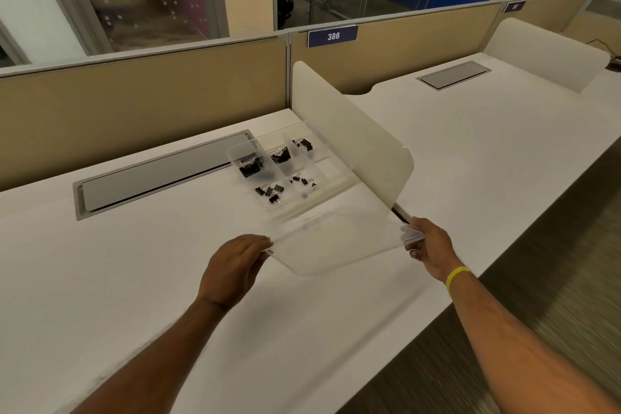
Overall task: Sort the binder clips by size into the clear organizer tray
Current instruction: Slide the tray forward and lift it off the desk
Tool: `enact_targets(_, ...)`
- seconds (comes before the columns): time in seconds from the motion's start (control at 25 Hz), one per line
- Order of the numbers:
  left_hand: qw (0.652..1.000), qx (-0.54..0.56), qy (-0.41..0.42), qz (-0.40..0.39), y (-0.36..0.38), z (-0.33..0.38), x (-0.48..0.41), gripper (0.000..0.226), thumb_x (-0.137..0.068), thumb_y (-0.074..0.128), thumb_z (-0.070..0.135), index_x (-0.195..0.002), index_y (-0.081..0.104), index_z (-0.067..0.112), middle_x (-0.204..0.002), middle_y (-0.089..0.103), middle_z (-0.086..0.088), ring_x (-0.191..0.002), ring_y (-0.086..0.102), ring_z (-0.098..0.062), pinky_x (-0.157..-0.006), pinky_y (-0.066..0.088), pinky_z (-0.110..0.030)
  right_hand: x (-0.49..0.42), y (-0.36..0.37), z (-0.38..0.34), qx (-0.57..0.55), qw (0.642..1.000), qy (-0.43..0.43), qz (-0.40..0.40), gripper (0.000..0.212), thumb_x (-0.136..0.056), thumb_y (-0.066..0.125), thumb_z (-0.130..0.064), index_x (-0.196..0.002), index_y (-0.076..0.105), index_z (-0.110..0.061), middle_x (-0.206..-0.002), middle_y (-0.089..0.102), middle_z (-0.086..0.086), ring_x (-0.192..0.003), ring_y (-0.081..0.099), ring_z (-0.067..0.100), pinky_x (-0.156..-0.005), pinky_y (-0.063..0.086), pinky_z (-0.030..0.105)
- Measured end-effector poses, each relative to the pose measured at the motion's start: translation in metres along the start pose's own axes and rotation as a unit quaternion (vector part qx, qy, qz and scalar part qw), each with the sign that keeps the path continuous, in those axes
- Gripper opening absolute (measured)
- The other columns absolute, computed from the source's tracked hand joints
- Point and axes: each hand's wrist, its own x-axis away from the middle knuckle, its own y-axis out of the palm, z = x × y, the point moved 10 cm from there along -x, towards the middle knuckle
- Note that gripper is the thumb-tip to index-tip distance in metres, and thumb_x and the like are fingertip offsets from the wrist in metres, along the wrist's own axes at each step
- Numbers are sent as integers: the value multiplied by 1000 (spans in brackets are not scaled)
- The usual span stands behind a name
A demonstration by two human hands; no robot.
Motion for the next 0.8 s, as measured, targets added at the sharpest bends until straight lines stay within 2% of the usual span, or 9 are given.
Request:
enact_targets(0.08, 999, 9, -28, 44, -21, -5, -9, 31, -98, 45, 30, -101, 68, 11, -102, 70, -1, -93, 64, -20, -79, 49, -26, 5, 10, -9, 15, 1000, -19, 3, 39, -98, 43, -33, -83, 63, -3, -66, 62, 15, -45, 49, 18, -44, 34, 23)
enact_targets(0.28, 986, 31, -121, 110, -68, -23, -36, 23, -98, 47, 30, -98, 63, 13, -94, 66, 4, -83, 57, -14, -68, 44, -24, 14, 44, -21, 32, 997, -73, -5, 77, -97, 22, -63, -79, 65, -1, -62, 63, 12, -48, 52, 19, -49, 40, 27)
enact_targets(0.36, 979, 55, -143, 134, -83, -28, -41, 26, -98, 45, 33, -97, 61, 13, -91, 65, 5, -82, 56, -11, -69, 40, -21, 15, 57, -24, 23, 996, -86, -24, 79, -96, 20, -66, -81, 66, -3, -66, 63, 13, -52, 54, 20, -52, 42, 29)
enact_targets(0.44, 962, 121, -181, 164, -92, -37, -41, 27, -99, 43, 33, -96, 61, 13, -86, 65, 4, -77, 59, -8, -69, 44, -22, 14, 67, -25, 29, 995, -91, -35, 75, -97, 24, -63, -84, 65, -3, -67, 64, 13, -53, 54, 20, -53, 43, 29)
enact_targets(0.52, 927, 203, -253, 191, -91, -53, -35, 21, -101, 45, 28, -96, 60, 13, -78, 66, 0, -71, 64, -8, -65, 50, -26, 15, 76, -24, 49, 993, -97, -37, 62, -98, 34, -57, -89, 65, -4, -70, 64, 11, -58, 56, 20, -55, 44, 30)
enact_targets(0.64, 852, 307, -378, 191, -70, -81, -17, 19, -102, 45, 22, -102, 61, 11, -79, 65, -5, -69, 68, -14, -63, 56, -31, 20, 97, -23, 86, 986, -130, -55, 41, -90, 54, -53, -92, 64, -13, -87, 69, 10, -79, 63, 22, -72, 51, 38)
enact_targets(0.72, 781, 365, -472, 186, -50, -99, 4, 23, -102, 44, 24, -108, 61, 9, -84, 64, -8, -74, 69, -22, -65, 57, -32, 26, 114, -16, 94, 985, -117, -86, 33, -92, 59, -46, -95, 64, -14, -96, 70, 12, -87, 66, 25, -79, 53, 41)
enact_targets(0.8, 697, 418, -550, 193, -31, -109, 26, 27, -102, 44, 25, -113, 60, 6, -89, 62, -9, -76, 69, -23, -64, 55, -29, 29, 129, -10, 84, 985, -91, -122, 28, -94, 58, -39, -100, 63, -12, -95, 72, 14, -82, 69, 29, -72, 55, 37)
